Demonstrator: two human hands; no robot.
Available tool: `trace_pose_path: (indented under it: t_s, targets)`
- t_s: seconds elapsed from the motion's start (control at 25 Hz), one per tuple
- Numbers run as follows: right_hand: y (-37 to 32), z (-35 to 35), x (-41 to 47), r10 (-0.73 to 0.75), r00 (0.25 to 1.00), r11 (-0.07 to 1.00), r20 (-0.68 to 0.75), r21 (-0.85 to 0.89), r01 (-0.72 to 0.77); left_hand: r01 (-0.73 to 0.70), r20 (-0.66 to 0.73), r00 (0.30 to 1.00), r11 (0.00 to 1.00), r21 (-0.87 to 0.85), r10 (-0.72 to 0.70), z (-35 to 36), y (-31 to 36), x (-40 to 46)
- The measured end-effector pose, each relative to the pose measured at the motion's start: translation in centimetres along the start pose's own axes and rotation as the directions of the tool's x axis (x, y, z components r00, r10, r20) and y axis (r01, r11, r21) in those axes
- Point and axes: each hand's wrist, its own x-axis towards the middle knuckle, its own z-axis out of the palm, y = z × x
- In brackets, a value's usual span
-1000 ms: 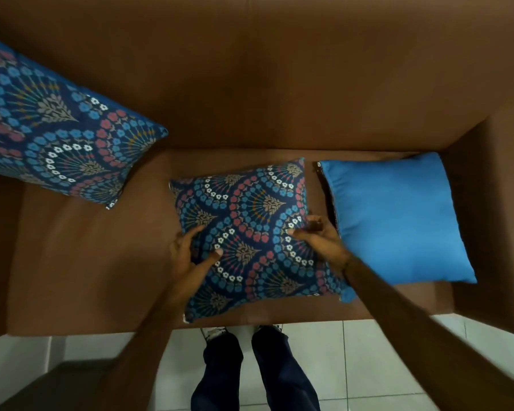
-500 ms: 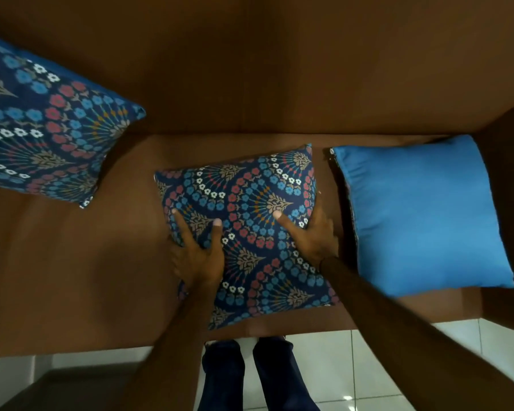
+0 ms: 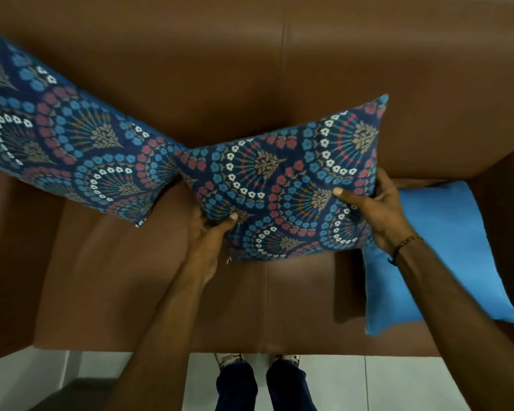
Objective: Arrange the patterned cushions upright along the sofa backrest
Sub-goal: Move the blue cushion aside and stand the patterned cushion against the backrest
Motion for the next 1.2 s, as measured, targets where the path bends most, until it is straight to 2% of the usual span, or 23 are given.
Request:
trace_pose_path:
  t_s: [0.16,0.36,0.52,0.64,0.8,1.0,1.2]
  targets:
    - [-5.0,0.9,-0.1,-0.205,0.978,0.976,-0.023,-0.078,0.203,-0.044,0.030,0.999,0.996,-0.075,0.046,1.4,3.0,2.3]
    - [-8.8,3.4,2.1,-0.409,0.912,0.880,0.044,-0.245,0.406,0.047,0.088,0.996,0.979,-0.199,-0.030,2.9,3.8,6.2]
    - [-9.2,4.8,4.0,-0.383,0.914,0.826,0.131,-0.394,0.403,0.163,0.114,0.981,0.987,-0.013,-0.160,3.5,3.7,8.1]
    - [-9.1,4.7,4.5,-0.391,0.908,0.784,0.149,-0.464,0.413,0.173,0.107,0.977,0.981,0.085,-0.182,3.7,3.8,8.9]
    - [-9.1,3.9,4.5,-0.442,0.888,0.768,0.123,-0.460,0.446,0.168,0.107,0.979,0.985,0.048,-0.172,3.1,3.6,8.4]
    - [-7.8,3.1,5.5,-0.368,0.925,0.809,0.090,-0.460,0.366,0.155,0.133,0.976,0.981,0.116,-0.170,3.6,3.3,8.2]
    - [-7.8,3.1,6.2,-0.366,0.922,0.758,0.126,-0.534,0.374,0.172,0.098,0.977,0.973,0.155,-0.188,3.9,3.2,8.5]
